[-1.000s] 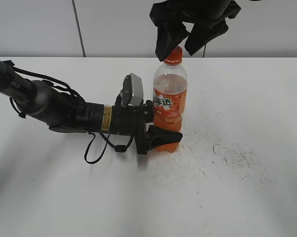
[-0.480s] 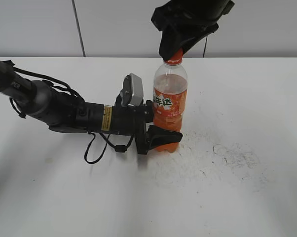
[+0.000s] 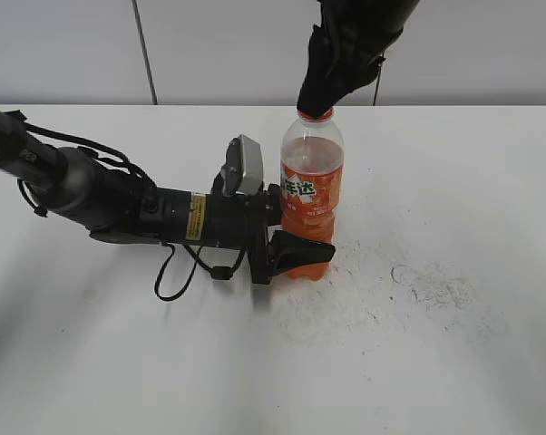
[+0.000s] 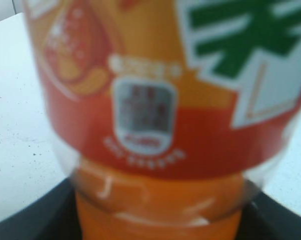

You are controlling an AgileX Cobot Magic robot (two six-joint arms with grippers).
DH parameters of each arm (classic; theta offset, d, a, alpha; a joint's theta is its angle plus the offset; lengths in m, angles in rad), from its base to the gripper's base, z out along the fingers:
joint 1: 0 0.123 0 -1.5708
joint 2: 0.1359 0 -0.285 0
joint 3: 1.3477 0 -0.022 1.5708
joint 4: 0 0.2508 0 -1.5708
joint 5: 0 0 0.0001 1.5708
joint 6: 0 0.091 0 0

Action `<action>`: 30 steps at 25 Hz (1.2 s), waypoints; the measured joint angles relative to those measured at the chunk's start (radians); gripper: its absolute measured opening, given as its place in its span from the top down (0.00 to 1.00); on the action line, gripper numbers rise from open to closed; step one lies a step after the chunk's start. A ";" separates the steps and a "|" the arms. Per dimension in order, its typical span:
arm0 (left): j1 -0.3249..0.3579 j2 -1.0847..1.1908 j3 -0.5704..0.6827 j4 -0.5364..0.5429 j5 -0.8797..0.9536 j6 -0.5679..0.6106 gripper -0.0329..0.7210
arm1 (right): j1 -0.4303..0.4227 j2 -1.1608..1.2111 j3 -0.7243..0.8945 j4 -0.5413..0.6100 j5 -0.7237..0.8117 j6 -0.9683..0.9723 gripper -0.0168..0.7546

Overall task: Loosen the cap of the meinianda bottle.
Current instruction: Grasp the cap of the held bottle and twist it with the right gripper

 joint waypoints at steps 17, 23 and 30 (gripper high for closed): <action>0.000 0.000 0.000 -0.001 0.000 -0.001 0.27 | 0.000 0.000 0.000 0.006 -0.004 0.699 0.24; 0.000 0.000 0.000 -0.001 0.000 -0.001 0.27 | 0.000 0.000 0.000 0.007 -0.005 0.753 0.55; 0.000 0.000 0.000 0.000 0.000 -0.001 0.27 | 0.000 0.000 0.000 0.006 -0.003 0.633 0.64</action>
